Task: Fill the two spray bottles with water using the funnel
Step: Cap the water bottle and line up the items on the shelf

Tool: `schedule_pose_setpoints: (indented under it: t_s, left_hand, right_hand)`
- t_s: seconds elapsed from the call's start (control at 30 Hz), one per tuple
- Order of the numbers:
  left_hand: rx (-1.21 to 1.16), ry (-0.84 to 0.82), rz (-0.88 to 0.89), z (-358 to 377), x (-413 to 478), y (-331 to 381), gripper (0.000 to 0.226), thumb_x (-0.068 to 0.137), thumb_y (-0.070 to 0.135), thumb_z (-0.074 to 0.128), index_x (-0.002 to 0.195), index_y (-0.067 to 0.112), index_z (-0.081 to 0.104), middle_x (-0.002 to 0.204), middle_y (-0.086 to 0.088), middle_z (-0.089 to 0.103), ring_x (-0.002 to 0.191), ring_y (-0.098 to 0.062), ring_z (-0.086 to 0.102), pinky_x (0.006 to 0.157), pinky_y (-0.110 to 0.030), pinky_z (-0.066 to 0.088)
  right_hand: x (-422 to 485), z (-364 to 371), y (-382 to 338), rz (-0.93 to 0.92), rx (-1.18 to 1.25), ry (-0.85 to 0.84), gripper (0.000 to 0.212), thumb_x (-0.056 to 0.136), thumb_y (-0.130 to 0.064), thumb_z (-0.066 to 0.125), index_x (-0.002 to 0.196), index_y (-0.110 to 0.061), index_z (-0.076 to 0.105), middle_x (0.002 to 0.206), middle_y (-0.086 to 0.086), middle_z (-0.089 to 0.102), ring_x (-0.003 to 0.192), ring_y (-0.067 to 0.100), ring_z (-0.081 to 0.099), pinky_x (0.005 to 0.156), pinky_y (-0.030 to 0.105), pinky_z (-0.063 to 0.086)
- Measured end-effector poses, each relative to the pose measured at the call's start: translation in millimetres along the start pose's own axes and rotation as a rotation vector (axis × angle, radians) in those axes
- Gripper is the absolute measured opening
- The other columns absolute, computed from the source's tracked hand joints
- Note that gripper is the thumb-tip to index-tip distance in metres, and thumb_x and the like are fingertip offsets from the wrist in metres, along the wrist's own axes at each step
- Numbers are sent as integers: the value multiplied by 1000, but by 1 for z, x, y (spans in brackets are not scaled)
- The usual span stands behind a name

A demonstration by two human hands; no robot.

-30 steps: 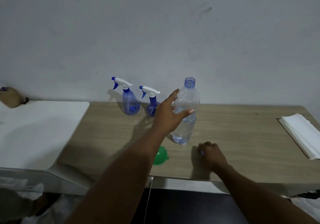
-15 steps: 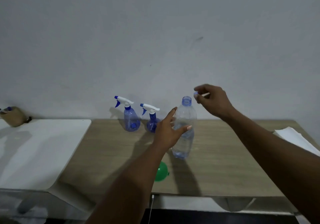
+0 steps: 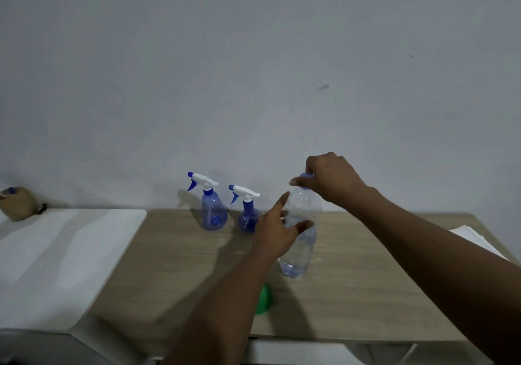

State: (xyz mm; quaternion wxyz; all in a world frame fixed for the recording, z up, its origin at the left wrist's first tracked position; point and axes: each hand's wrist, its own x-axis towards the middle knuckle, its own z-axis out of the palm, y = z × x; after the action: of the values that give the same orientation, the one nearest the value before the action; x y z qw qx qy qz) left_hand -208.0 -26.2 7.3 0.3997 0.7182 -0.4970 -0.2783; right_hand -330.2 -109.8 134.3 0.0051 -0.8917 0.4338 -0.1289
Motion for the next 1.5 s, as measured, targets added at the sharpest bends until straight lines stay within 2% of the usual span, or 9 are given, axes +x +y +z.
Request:
schedule_pose_setpoints:
  t_s: [0.07, 0.23, 0.37, 0.5, 0.63, 0.8, 1.13, 1.3, 1.5]
  left_hand:
    - [35, 1, 3, 0, 1, 0, 94, 76, 64, 70, 156, 37, 29, 139, 3, 62, 122, -16, 62, 93, -27, 53]
    - [20, 19, 22, 1, 3, -6, 90, 79, 61, 74, 155, 37, 32, 134, 2, 64, 120, -19, 63, 92, -30, 55]
    - [21, 22, 33, 0, 4, -4, 90, 80, 59, 75, 155, 37, 31, 134, 0, 64, 117, -19, 64, 89, -26, 51]
    - [55, 10, 29, 1, 4, -4, 92, 80, 63, 72, 156, 36, 29, 137, 1, 63, 120, -19, 64, 89, -25, 51]
    - [14, 16, 35, 1, 4, -7, 92, 79, 63, 75, 155, 38, 30, 134, 1, 64, 120, -20, 64, 90, -28, 52]
    - [26, 3, 36, 2, 5, -6, 94, 78, 64, 74, 156, 37, 29, 137, -1, 64, 122, -23, 62, 100, -39, 55]
    - [7, -34, 57, 2, 7, -6, 92, 80, 63, 73, 156, 37, 28, 140, -1, 62, 124, -24, 61, 101, -43, 55]
    - [-62, -57, 46, -1, 6, -9, 101, 70, 67, 79, 154, 40, 31, 136, 1, 63, 116, -18, 64, 98, -42, 56]
    - [138, -208, -3, -12, -8, -49, 100, 66, 59, 85, 151, 34, 38, 138, 0, 60, 125, -20, 58, 102, -46, 52]
  right_hand:
    - [-2, 3, -5, 8, -73, 26, 56, 90, -65, 51, 69, -14, 44, 65, 0, 47, 60, 17, 45, 51, 26, 28]
    - [3, -4, 4, -126, -29, -126, 42, 96, -53, 53, 92, -11, 55, 92, 7, 64, 79, 23, 57, 67, 32, 44]
    - [5, -2, 0, -121, -225, -50, 57, 97, -62, 41, 64, -16, 37, 63, 0, 45, 56, 16, 43, 54, 28, 31]
    - [7, 0, -1, -92, -344, 27, 70, 95, -72, 23, 65, -14, 49, 59, -1, 48, 49, 13, 41, 52, 25, 29]
    - [7, -2, 2, -161, -247, -97, 49, 98, -63, 33, 87, -16, 43, 75, 0, 49, 64, 18, 47, 59, 30, 35]
    - [10, 10, -5, -45, -402, 67, 74, 94, -73, 23, 63, -13, 54, 55, -2, 47, 47, 14, 42, 50, 23, 29]
    - [0, 27, -1, 120, -333, 181, 67, 96, -66, 29, 54, -15, 38, 50, 0, 41, 44, 17, 41, 50, 21, 28]
    - [-12, 60, 5, 251, -53, 220, 62, 88, -77, 35, 91, -18, 52, 71, -2, 57, 64, 21, 59, 57, 28, 41]
    - [-33, 95, 3, 363, 763, 168, 47, 89, -66, 53, 113, -25, 53, 104, -3, 64, 97, 17, 61, 77, 26, 45]
